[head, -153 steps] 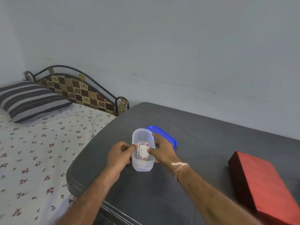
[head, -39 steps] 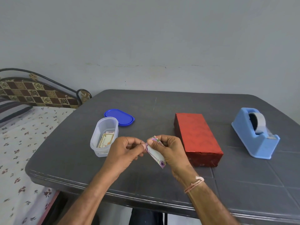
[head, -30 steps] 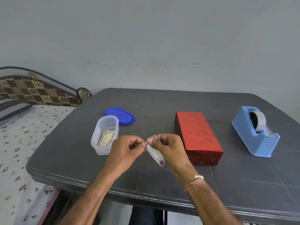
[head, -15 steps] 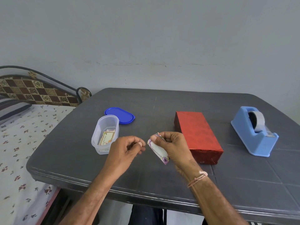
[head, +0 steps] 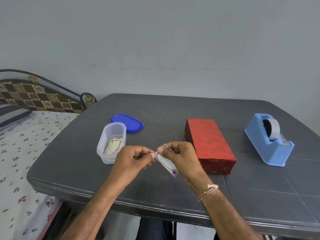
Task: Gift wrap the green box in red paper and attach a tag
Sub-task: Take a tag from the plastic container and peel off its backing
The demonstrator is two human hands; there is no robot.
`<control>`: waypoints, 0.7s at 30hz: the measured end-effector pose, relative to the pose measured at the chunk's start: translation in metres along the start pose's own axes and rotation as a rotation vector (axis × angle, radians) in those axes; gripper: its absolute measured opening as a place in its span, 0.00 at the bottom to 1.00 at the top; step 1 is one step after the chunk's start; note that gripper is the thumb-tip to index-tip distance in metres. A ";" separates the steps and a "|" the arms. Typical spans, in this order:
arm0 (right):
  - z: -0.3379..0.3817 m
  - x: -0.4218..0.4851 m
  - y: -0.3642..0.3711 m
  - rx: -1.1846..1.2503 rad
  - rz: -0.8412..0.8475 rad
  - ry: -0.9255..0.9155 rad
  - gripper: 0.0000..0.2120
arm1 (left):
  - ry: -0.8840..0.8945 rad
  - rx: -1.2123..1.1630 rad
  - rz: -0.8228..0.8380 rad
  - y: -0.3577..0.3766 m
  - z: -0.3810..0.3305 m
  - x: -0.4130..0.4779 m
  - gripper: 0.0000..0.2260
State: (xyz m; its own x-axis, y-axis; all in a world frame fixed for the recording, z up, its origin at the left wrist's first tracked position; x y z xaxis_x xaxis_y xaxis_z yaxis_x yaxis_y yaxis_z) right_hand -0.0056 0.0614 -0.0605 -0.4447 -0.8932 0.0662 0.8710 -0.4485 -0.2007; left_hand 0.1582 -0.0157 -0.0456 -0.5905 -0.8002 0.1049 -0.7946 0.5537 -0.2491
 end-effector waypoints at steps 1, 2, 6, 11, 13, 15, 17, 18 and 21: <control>-0.001 0.000 0.000 -0.007 0.001 -0.002 0.06 | 0.009 0.015 0.005 0.000 0.000 0.000 0.03; -0.002 0.000 0.000 -0.013 0.000 -0.004 0.06 | 0.019 0.032 0.009 -0.001 0.001 0.000 0.03; -0.003 0.001 0.002 -0.042 -0.013 -0.004 0.05 | 0.036 0.099 0.011 -0.001 0.002 0.001 0.03; -0.003 0.001 0.005 -0.060 -0.025 0.000 0.04 | 0.066 0.194 -0.010 0.001 0.003 0.001 0.03; -0.004 0.002 0.005 -0.060 -0.028 0.007 0.04 | 0.083 0.208 -0.027 0.003 0.002 0.000 0.04; -0.004 0.002 0.005 -0.069 -0.030 0.006 0.04 | 0.093 0.220 -0.041 0.004 0.001 -0.001 0.04; -0.005 0.003 0.005 -0.069 -0.027 -0.003 0.04 | 0.107 0.225 -0.049 0.006 0.001 -0.002 0.04; -0.005 0.003 0.005 -0.068 -0.026 -0.005 0.04 | 0.114 0.229 -0.050 0.006 0.001 -0.002 0.04; -0.006 0.003 0.005 -0.074 -0.023 -0.001 0.04 | 0.122 0.246 -0.047 0.007 0.001 -0.002 0.04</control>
State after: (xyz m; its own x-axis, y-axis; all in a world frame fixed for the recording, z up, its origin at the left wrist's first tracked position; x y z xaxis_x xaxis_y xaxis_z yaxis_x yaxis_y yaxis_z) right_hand -0.0041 0.0568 -0.0667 -0.4641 -0.8828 0.0727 0.8427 -0.4653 -0.2708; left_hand 0.1538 -0.0106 -0.0480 -0.5784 -0.7818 0.2329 -0.7721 0.4324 -0.4657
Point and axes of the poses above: each hand's wrist, its own x-axis towards the middle knuckle, its own y-axis out of the palm, z = x × y, the point moved 3 cm from there along x, towards the middle knuckle, and after that the axes turned 5 degrees about -x, right-handed, at the moved point
